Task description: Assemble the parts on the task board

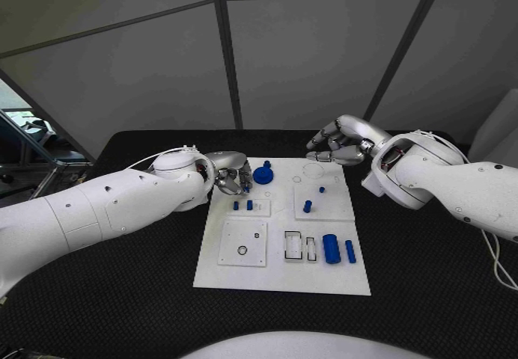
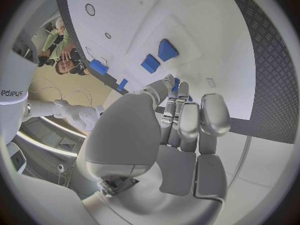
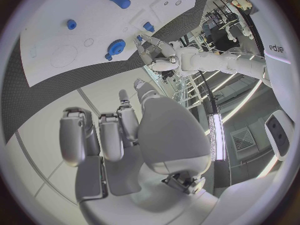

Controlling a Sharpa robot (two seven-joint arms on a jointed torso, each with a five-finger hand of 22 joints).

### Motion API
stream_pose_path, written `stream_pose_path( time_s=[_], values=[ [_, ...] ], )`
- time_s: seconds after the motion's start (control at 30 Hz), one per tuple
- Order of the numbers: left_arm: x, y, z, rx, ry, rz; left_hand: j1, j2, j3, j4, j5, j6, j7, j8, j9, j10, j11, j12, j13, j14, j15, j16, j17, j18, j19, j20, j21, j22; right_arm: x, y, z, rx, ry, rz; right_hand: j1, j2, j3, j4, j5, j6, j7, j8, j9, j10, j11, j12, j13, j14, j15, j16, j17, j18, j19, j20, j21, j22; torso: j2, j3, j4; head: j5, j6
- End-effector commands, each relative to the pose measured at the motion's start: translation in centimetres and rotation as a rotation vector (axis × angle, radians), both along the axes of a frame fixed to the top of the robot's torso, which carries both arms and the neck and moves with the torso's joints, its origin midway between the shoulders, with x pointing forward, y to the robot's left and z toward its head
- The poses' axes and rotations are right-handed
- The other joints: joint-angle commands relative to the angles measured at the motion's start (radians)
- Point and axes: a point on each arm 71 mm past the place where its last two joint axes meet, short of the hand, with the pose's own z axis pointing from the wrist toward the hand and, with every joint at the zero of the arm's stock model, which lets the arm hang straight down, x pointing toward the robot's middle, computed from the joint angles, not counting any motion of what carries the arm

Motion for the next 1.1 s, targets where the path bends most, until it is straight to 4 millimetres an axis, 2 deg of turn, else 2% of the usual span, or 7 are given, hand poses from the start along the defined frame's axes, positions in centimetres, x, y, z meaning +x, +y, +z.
stream_pose_path(
  time_s=[0.03, 0.5, 0.77, 1.1],
  values=[
    [0.04, -0.06, -0.02, 0.003, 0.009, 0.001, -0.01, -0.002, 0.006, 0.0, -0.001, -0.01, -0.001, -0.005, -0.002, -0.004, 0.004, -0.005, -0.001, 0.001, 0.003, -0.001, -0.003, -0.104, -0.002, 0.003, -0.007, 0.047, 0.01, 0.08, 0.21, 0.004, -0.013, 0.002, 0.004, 0.004, 0.007, -0.001, 0.003, 0.006, -0.002, 0.003, 0.001, -0.004, -0.002, -0.003, 0.028, 0.08, -0.007, -0.004, 0.156, 0.011, 0.0, -0.004, -0.004, 0.09, 0.0, 0.0, -0.0005, 0.0, 0.0],
    [0.08, -0.06, -0.14, 0.01, 0.017, 0.004, -0.034, -0.017, 0.001, 0.004, -0.001, -0.035, -0.003, -0.034, -0.014, -0.019, 0.009, -0.034, -0.008, -0.007, 0.009, -0.004, -0.017, -0.1, -0.009, 0.008, -0.026, 0.039, 0.0, 0.1, 0.22, 0.004, -0.014, 0.003, 0.004, 0.004, 0.007, -0.001, 0.003, 0.006, -0.002, 0.003, 0.001, -0.004, -0.002, -0.003, 0.028, 0.08, -0.007, -0.004, 0.156, 0.011, 0.0, -0.004, -0.004, 0.09, 0.0, -0.0001, -0.0004, 0.0, -0.001],
    [0.06, -0.12, -0.21, 0.011, 0.026, 0.005, -0.053, -0.027, -0.01, 0.012, -0.002, -0.054, -0.008, -0.052, -0.02, -0.014, 0.006, -0.041, -0.008, -0.005, 0.007, 0.002, -0.011, -0.101, -0.005, 0.008, -0.023, 0.042, 0.03, 0.13, 0.23, 0.006, -0.016, 0.003, 0.005, 0.004, 0.009, 0.0, 0.004, 0.006, -0.002, 0.004, 0.001, -0.004, -0.002, -0.003, 0.027, 0.08, -0.007, -0.004, 0.156, 0.011, 0.0, -0.004, -0.004, 0.09, 0.0, 0.0004, 0.0001, 0.0, -0.002],
    [0.02, -0.01, -0.24, -0.002, 0.037, 0.011, -0.061, -0.03, -0.018, 0.016, -0.002, -0.055, -0.009, -0.056, -0.02, -0.013, 0.005, -0.045, -0.007, -0.002, 0.006, 0.006, -0.005, -0.101, -0.005, 0.007, -0.026, 0.041, 0.05, 0.1, 0.23, 0.007, -0.018, 0.002, 0.005, 0.004, 0.009, 0.0, 0.004, 0.006, -0.002, 0.004, 0.001, -0.004, -0.002, -0.003, 0.027, 0.08, -0.007, -0.004, 0.156, 0.011, 0.0, -0.004, -0.004, 0.09, 0.0, -0.0001, -0.0001, -0.001, -0.001]
  ],
)
